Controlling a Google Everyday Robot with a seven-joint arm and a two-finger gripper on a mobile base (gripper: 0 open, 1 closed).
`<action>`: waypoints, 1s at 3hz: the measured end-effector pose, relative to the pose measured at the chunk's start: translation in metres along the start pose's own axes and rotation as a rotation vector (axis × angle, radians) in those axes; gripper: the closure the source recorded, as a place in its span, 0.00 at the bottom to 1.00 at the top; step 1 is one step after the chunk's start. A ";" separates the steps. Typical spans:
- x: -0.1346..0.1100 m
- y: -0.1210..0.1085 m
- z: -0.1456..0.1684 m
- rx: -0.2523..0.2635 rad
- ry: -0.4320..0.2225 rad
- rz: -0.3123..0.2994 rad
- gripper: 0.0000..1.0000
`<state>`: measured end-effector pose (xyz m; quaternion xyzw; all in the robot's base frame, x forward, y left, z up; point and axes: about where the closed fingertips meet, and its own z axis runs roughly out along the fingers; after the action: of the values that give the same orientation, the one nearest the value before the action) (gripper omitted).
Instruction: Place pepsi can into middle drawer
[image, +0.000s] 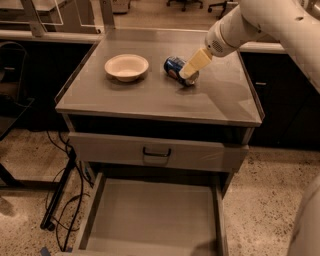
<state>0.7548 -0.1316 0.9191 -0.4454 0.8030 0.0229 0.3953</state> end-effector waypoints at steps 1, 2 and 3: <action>0.002 0.001 0.030 -0.021 0.014 0.036 0.00; 0.004 0.003 0.051 -0.043 0.024 0.075 0.00; 0.005 0.005 0.069 -0.070 0.031 0.103 0.00</action>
Offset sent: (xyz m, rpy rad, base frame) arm 0.0399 0.0219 -0.0520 0.0707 0.1068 -0.0587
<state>0.7918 -0.1054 0.8664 -0.4172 0.8298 0.0645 0.3650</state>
